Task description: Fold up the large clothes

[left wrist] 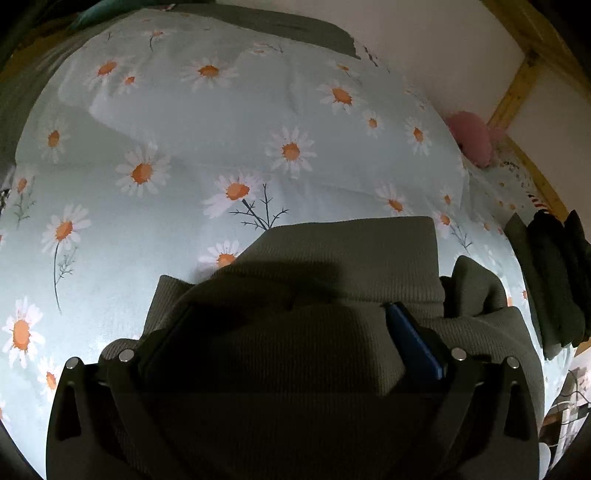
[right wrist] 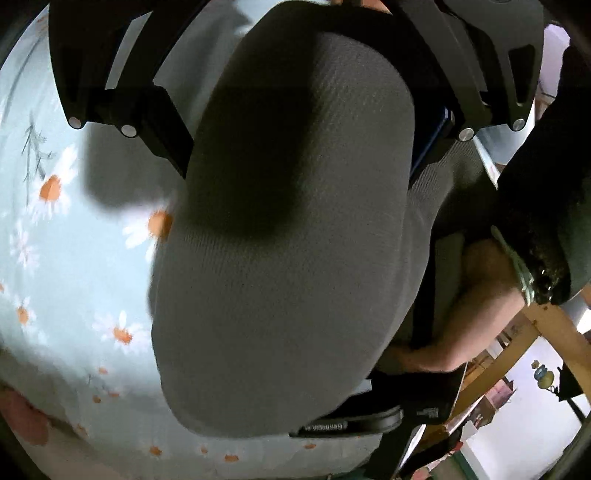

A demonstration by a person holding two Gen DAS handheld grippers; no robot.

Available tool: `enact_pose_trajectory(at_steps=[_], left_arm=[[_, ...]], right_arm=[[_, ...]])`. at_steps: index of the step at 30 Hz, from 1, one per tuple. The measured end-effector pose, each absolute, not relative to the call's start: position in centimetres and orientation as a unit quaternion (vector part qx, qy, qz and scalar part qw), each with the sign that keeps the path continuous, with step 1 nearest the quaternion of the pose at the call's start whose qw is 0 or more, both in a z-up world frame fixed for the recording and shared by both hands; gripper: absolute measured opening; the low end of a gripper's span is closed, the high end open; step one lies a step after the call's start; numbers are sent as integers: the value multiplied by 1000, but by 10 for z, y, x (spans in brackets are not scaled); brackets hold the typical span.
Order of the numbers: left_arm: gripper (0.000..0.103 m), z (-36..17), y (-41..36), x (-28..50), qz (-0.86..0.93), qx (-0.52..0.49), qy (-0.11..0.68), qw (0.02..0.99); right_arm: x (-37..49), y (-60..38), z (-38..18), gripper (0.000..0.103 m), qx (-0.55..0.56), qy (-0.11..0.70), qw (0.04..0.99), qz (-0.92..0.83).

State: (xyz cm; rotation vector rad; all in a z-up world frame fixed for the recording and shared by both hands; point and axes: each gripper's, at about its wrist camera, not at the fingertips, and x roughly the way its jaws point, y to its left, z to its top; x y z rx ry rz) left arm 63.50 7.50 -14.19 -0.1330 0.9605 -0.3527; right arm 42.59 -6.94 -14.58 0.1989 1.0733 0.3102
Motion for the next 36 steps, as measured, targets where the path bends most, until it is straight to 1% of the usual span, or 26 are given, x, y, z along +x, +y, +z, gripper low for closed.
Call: enact_pose_trajectory(at_steps=[2,4,7,9,11,13,16,17,19,22,25,29,31,33,36], left_arm=[[100,-139,77,634,-170,-65,460,869],[99,-126,80,629,-171,-72,464,866],[99,-99,94,612,-159,-87,454,872],[99,-74,109,579,-163,-105,433,880],[99,-64,115,547,-161,-88,428,885],[99,-71,117,518,-154,-70,434,885],[99,-100,117,498,-155,-70,466,868],[99,-115,118,492,-159,-75,466,867],[99,-124,130,480,-148,-94,438,882],[99,-134,137,476,-144,-95,429,887],[99,-141,141,482,-148,-96,426,887],[99,-144,140,486,-153,-98,421,889],[99,-145,141,485,-157,-98,419,889],[99,-142,140,480,-161,-95,419,889],[99,-132,139,471,-156,-81,427,887]], right_arm=[[418,-64,-150,100,84,518,838,151],[415,-68,-149,100,103,514,837,156],[407,-77,-126,100,115,514,832,174],[401,-88,-99,100,112,475,856,170],[414,-110,-72,100,133,437,880,130],[447,-128,-63,100,167,431,882,95],[506,-123,-72,100,187,467,857,113],[529,-114,-80,100,176,486,849,108],[568,-105,-106,100,167,520,830,109],[588,-100,-122,101,157,543,818,105],[583,-89,-130,101,133,535,828,99],[578,-94,-138,101,156,522,832,106],[572,-102,-132,101,164,511,837,109],[560,-113,-120,100,202,503,834,107],[519,-121,-100,100,219,483,843,92]])
